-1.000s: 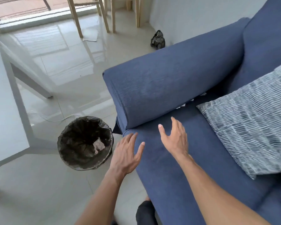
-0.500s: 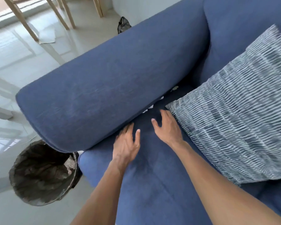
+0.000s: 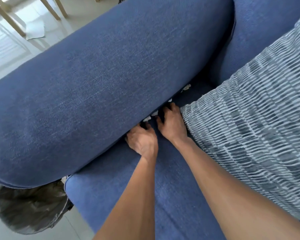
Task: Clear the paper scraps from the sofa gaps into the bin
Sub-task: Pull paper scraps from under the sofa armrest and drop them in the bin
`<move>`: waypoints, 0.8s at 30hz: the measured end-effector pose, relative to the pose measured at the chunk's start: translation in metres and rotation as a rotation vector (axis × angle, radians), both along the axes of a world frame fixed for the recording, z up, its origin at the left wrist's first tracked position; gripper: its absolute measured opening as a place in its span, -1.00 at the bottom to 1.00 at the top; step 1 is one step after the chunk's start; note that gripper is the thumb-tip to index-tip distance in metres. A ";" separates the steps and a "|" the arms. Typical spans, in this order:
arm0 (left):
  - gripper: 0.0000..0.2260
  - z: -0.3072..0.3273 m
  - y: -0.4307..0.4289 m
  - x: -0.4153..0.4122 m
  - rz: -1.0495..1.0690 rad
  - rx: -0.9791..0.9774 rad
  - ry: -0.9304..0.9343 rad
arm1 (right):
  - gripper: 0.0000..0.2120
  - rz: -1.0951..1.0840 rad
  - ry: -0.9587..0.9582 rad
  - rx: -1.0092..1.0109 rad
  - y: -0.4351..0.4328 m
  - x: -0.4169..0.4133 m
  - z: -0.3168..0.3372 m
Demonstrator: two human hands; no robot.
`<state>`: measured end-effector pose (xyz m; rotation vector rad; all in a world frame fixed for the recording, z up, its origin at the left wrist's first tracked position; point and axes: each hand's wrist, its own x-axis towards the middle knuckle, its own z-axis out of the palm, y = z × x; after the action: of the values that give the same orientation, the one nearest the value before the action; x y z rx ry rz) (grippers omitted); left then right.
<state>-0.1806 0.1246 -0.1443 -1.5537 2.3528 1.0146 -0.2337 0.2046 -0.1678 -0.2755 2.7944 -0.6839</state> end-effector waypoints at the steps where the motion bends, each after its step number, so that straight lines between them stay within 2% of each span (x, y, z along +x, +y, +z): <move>1: -0.68 -0.002 0.003 -0.004 0.035 0.003 -0.024 | -0.74 -0.030 0.020 0.007 0.002 -0.004 -0.001; 5: -0.38 -0.009 0.012 -0.020 0.126 0.014 -0.110 | -0.80 -0.184 0.091 0.083 0.012 -0.026 -0.005; 7: -0.29 -0.012 0.015 -0.026 0.202 0.011 -0.107 | -0.78 -0.212 0.077 0.093 0.013 -0.034 -0.008; 13: -0.45 -0.026 0.015 -0.033 0.417 -0.009 -0.043 | -0.68 -0.283 0.008 0.069 0.006 -0.048 -0.015; 18: -0.44 -0.034 0.018 -0.029 0.439 -0.041 0.035 | -0.75 -0.328 0.059 0.173 0.002 -0.051 -0.021; 24: -0.64 -0.033 0.017 -0.025 0.438 -0.030 0.100 | -0.80 -0.392 0.060 0.067 0.003 -0.056 -0.020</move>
<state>-0.2056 0.1420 -0.1775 -2.1363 2.1404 1.1642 -0.2893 0.2081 -0.1879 0.2770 2.9503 -0.6677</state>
